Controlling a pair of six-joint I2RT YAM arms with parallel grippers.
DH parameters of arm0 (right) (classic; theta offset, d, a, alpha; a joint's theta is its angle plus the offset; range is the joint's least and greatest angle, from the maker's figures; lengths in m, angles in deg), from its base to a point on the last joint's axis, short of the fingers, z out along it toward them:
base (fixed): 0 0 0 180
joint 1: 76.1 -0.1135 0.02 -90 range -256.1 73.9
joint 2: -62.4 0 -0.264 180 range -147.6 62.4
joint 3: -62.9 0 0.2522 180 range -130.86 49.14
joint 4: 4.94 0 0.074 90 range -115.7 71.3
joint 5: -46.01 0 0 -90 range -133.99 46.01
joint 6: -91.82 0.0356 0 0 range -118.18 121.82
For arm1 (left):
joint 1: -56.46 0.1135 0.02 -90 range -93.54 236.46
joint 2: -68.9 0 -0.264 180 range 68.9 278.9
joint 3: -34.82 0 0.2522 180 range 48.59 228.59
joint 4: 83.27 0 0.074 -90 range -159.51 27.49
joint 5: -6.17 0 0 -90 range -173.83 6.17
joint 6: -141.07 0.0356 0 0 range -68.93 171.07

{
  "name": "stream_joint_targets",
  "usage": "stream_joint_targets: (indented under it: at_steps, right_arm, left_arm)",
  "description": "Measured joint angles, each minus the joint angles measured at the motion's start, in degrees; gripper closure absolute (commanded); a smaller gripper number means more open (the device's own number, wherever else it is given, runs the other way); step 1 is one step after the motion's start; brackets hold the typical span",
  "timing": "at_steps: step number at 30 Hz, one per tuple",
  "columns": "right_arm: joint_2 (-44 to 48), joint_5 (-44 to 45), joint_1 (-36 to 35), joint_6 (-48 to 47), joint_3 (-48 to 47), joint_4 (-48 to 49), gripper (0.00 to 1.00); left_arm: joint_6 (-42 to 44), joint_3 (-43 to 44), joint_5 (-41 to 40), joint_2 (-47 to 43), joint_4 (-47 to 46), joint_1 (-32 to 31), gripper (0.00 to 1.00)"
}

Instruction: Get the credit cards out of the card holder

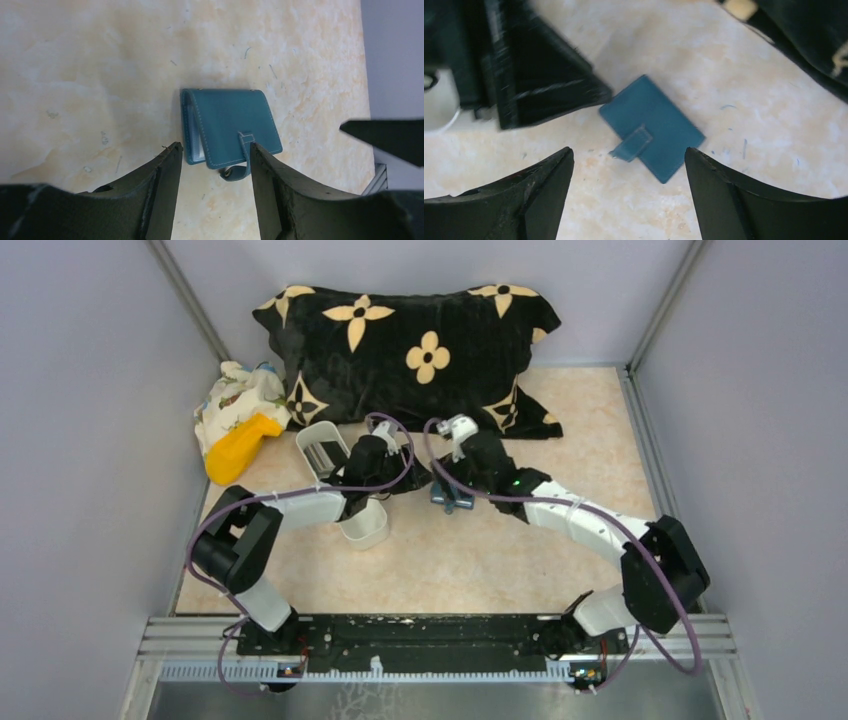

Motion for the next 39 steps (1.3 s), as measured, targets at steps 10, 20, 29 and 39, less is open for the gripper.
stream_joint_targets:
  at_steps: [10,20,29,39]
  right_arm:
    - [-7.2,9.2,-11.5,-17.3,0.0,-0.1,0.2]
    - [-15.6,18.7,-12.3,-20.7,-0.3,2.7,0.3]
    - [-18.3,23.7,-12.3,-20.6,-2.8,5.2,0.43]
    - [-24.3,26.2,-11.6,-18.7,-5.3,7.7,1.0]
  left_arm:
    - [-4.1,-9.3,-15.6,-11.4,-0.2,0.3,0.41]
    - [-7.9,-11.1,-24.9,-14.9,0.0,0.6,0.42]
    - [-7.8,-11.5,-25.3,-15.2,-0.1,0.6,0.42]
    - [-7.4,-11.5,-25.3,-15.2,-0.2,0.6,0.42]
